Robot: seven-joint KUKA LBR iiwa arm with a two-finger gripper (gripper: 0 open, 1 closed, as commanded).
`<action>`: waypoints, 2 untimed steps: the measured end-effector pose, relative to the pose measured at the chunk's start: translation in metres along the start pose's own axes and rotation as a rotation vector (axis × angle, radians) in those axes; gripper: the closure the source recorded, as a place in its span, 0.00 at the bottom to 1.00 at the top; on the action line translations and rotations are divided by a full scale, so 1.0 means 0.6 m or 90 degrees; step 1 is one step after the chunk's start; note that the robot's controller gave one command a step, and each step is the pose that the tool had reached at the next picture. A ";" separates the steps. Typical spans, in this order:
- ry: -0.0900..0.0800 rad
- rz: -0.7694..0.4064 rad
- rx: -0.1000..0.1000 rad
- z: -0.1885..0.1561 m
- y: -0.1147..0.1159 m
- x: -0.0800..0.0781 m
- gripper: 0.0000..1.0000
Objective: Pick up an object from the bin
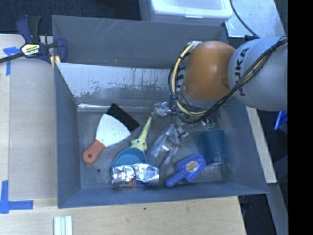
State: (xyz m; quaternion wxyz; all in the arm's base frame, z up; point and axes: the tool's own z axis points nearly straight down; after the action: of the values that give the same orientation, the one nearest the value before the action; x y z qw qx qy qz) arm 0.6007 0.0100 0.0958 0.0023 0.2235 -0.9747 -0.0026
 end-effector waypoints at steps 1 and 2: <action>-0.009 0.005 0.007 -0.097 0.020 0.003 0.00; -0.012 -0.099 0.005 -0.028 0.008 0.006 0.00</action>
Offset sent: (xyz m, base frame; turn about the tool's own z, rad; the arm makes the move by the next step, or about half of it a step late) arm -0.0066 0.0030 0.0148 -0.1583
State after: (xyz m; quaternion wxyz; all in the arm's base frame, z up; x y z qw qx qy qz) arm 0.5958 0.0125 0.1125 -0.0081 0.2984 -0.9544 -0.0008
